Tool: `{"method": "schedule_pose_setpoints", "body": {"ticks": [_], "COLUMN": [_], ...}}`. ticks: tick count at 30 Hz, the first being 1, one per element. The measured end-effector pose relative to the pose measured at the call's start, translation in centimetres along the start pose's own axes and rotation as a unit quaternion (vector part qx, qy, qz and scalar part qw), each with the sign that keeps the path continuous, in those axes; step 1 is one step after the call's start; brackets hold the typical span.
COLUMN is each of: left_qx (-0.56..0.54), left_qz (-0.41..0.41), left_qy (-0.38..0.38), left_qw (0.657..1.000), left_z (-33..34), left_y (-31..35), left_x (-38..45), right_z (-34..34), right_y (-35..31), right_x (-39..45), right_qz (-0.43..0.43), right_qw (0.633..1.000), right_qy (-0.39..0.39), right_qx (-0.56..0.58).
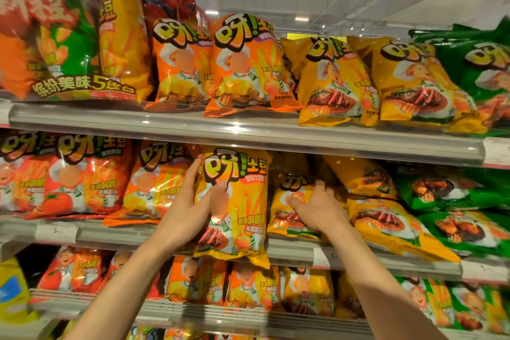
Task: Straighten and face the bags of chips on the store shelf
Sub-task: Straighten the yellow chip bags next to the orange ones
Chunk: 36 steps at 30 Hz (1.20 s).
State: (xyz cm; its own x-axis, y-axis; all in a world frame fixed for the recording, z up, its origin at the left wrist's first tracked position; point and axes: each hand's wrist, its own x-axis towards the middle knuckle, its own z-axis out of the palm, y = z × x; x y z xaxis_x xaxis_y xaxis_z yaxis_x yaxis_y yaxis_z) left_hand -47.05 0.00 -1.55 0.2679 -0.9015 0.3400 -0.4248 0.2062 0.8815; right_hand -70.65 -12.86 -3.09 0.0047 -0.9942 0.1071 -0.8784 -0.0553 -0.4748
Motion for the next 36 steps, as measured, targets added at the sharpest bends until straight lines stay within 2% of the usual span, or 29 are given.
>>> {"method": "schedule_pose_setpoints", "body": {"ticks": [8, 14, 18, 28, 33, 36], "left_qx": [-0.002, 0.002, 0.003, -0.006, -0.007, -0.006], "left_qz": [-0.005, -0.01, -0.009, -0.003, 0.0, -0.001], "left_qy": [0.004, 0.001, -0.002, -0.005, -0.006, -0.007], "left_qw": [1.0, 1.0, 1.0, 1.0, 1.0, 1.0], "left_z": [-0.1, 0.0, -0.1, 0.1, 0.0, 0.0], "left_y": [0.2, 0.1, 0.0, -0.4, -0.4, -0.5], "left_x": [0.2, 0.3, 0.4, 0.5, 0.4, 0.4], "right_z": [0.8, 3.4, 3.2, 4.8, 5.4, 4.7], "right_y": [0.5, -0.4, -0.9, -0.1, -0.4, -0.6], "right_x": [-1.0, 0.5, 2.7, 2.5, 3.3, 3.0], "right_qz": [-0.088, -0.116, -0.098, -0.047, -0.071, -0.079], "right_qw": [0.987, 0.978, 0.97, 0.987, 0.994, 0.995], "right_qy": [0.121, 0.176, 0.21, 0.117, 0.068, 0.067], "right_qx": [0.052, -0.011, -0.079, -0.095, -0.058, -0.003]}}
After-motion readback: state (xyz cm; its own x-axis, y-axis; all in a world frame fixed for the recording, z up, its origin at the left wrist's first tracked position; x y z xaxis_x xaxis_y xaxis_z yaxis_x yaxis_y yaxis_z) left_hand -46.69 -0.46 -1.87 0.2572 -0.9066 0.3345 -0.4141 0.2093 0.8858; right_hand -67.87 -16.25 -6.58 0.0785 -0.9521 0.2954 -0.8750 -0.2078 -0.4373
